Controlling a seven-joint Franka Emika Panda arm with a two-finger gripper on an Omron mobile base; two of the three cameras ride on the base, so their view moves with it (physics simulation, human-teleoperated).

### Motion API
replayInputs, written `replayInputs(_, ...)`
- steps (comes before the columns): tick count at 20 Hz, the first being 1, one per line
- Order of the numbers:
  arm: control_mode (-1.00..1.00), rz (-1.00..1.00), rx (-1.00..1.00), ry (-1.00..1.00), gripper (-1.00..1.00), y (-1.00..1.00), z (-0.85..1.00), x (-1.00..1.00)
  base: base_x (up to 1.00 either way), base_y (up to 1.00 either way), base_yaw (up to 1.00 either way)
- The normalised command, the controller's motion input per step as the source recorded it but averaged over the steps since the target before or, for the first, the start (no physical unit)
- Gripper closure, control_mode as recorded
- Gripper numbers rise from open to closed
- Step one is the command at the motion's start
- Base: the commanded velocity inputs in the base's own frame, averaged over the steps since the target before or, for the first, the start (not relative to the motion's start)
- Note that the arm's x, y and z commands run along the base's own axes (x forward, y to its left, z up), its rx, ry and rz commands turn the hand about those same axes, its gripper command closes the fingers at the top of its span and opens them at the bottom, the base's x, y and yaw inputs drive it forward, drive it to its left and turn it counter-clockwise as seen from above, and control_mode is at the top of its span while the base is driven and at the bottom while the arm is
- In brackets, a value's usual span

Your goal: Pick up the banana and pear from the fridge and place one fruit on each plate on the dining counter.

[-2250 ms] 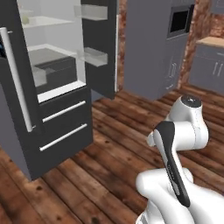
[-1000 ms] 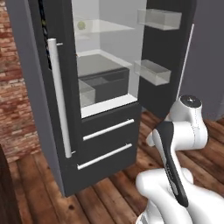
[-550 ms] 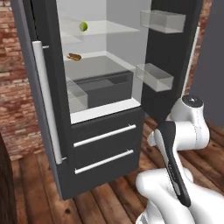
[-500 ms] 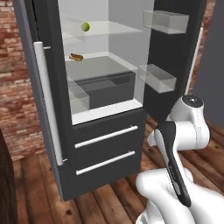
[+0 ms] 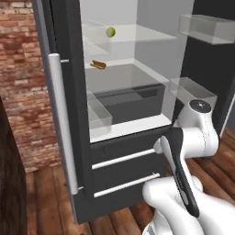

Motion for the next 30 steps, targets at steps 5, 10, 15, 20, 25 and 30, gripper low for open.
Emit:
replayInputs(5,1.00,0.00,0.00,0.00,-1.00,0.00,0.00,0.00,0.50,-0.35,0.21)
replayInputs(10,1.00,0.00,0.00,0.00,-1.00,0.00,0.00,0.00,0.44,-0.24,0.16)
replayInputs(15,1.00,0.00,0.00,0.00,-1.00,0.00,0.00,0.00,0.51,-0.24,0.16)
replayInputs(20,1.00,0.00,0.00,0.00,-1.00,0.00,0.00,0.00,0.51,-0.32,0.15)
replayInputs(25,1.00,0.00,0.00,0.00,-1.00,0.00,0.00,0.00,0.47,-0.27,0.13)
replayInputs(30,1.00,0.00,0.00,0.00,-1.00,0.00,0.00,0.00,0.45,-0.22,0.11)
